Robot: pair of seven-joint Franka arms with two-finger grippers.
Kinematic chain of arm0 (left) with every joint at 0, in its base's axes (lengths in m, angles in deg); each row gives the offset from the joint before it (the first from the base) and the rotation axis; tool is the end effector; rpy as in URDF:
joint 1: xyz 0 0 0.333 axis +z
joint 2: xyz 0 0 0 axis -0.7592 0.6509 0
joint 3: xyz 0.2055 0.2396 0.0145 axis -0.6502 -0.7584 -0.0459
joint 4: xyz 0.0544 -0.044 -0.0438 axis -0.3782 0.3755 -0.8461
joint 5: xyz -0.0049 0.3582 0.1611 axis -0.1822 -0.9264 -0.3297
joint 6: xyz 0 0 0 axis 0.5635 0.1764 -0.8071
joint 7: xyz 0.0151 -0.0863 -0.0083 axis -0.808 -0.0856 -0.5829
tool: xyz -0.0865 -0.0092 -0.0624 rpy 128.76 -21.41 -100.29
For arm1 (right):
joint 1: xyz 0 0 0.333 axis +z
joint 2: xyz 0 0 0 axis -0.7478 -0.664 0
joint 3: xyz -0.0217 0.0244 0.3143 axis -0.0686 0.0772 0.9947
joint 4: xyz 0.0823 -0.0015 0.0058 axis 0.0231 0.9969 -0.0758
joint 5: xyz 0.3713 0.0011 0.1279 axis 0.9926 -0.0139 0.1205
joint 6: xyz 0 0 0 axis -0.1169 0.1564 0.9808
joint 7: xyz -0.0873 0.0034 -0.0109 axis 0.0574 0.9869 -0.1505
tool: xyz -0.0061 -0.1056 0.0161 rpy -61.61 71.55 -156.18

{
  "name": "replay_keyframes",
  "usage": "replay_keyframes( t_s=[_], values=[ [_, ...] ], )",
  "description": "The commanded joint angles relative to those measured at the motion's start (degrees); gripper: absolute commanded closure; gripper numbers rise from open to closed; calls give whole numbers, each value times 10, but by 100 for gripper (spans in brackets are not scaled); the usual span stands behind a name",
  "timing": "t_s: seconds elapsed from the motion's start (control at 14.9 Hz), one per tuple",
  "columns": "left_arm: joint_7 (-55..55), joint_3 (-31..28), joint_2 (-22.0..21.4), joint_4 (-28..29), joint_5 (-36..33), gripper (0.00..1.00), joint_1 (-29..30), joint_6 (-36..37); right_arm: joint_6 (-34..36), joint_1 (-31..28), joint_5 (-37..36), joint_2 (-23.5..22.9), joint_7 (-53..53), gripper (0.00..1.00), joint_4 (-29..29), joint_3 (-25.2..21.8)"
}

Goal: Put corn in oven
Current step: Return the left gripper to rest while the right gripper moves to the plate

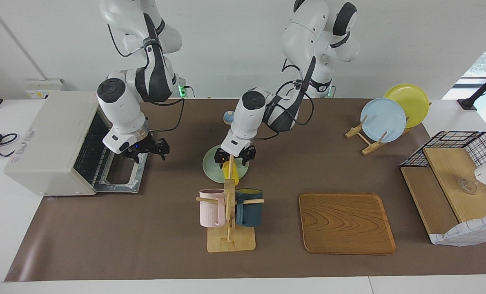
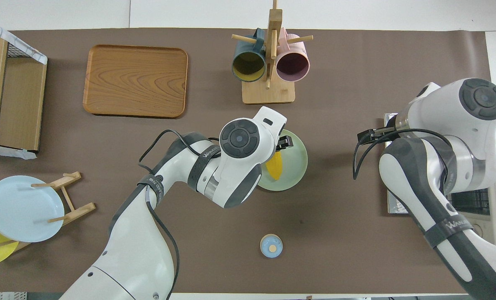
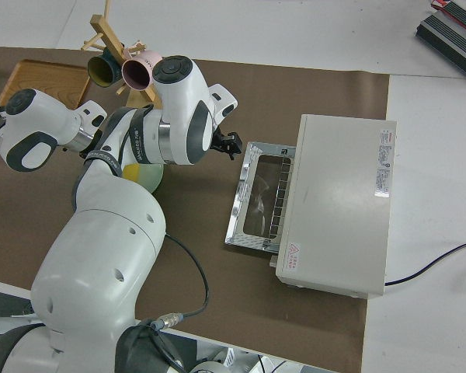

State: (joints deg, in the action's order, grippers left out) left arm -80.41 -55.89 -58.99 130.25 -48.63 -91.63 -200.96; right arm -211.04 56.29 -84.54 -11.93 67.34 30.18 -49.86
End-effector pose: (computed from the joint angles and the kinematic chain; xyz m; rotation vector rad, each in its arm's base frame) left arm 0.4948 -0.4804 0.3276 2.9092 0.2288 0.0429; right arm 0.5654 0.0530 0.3888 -3.1294 -0.1552 0.0221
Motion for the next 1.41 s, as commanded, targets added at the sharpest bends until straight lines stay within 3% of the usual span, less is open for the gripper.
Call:
replay_keyframes(
  t_s=[0.0,0.47,0.67,0.87,1.01,1.21,1.34],
  values=[
    [18,-2,-42,3,14,0,17,52,4,2,8,-5,-2,0,-7,1],
    [97,-2,-150,4,15,0,102,226,14,21,4,-5,-23,0,-15,1],
    [168,-5,-190,1,13,0,177,299,32,76,-9,-12,-95,0,-44,1],
    [288,-5,-236,0,7,0,291,361,35,139,-23,-21,-203,0,-62,1],
    [348,-5,-256,-2,-40,0,333,394,45,178,-23,-29,-264,0,-85,2],
    [411,-5,-275,-10,-66,0,368,438,54,279,-51,-77,-399,0,-134,1],
    [425,-5,-292,-14,-75,0,379,475,73,334,-95,-151,-469,0,-206,2]
  ],
)
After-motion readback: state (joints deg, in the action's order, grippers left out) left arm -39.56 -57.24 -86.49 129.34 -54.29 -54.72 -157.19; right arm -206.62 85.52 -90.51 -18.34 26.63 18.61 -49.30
